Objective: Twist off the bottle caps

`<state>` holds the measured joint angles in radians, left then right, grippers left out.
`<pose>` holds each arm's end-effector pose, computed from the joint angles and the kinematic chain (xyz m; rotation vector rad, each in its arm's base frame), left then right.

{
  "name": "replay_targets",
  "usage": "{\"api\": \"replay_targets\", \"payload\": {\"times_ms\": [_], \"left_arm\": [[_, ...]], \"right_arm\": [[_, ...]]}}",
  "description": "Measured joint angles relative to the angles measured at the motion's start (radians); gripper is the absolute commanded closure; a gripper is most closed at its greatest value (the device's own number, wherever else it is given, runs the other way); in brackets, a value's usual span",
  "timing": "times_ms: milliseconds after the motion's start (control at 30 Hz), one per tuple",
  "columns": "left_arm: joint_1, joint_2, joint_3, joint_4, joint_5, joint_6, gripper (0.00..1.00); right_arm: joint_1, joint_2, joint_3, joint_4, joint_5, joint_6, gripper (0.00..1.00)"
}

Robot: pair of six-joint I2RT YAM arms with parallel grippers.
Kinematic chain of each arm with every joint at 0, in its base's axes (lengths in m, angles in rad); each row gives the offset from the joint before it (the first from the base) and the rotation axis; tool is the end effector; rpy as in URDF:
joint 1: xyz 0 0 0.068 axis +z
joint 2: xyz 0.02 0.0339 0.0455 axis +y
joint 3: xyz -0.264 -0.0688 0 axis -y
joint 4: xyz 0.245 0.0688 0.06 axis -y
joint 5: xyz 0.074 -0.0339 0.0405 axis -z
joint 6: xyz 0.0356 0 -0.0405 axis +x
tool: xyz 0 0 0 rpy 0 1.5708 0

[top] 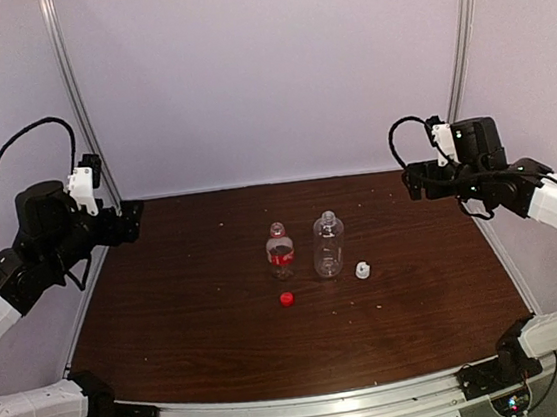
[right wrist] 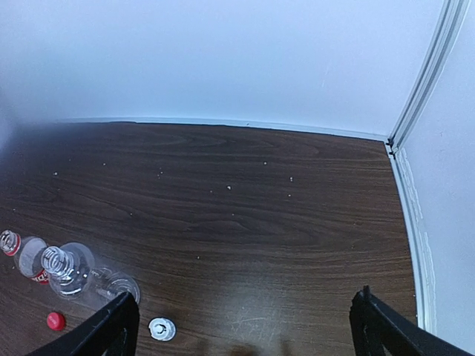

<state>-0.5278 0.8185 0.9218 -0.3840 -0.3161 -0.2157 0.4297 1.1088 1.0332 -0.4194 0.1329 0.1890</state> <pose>0.1617 -0.0815 0.3613 0.0676 1.8421 -0.2284 0.2268 0.0987 0.3392 -0.1668 2.0633 0.2446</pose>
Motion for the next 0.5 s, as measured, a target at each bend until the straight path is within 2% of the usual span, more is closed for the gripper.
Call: {"api": "replay_targets", "payload": {"times_ms": [267,500], "left_arm": [[0.006,-0.085,-0.071,0.0,0.028,0.048,0.02],[0.009,-0.234,-0.161,0.034,0.047,0.102,0.02]], "right_arm": [[0.0,-0.079,-0.003,-0.024,0.0,-0.029,0.0],[0.0,-0.162,-0.039,-0.023,0.0,-0.037,0.0]]}}
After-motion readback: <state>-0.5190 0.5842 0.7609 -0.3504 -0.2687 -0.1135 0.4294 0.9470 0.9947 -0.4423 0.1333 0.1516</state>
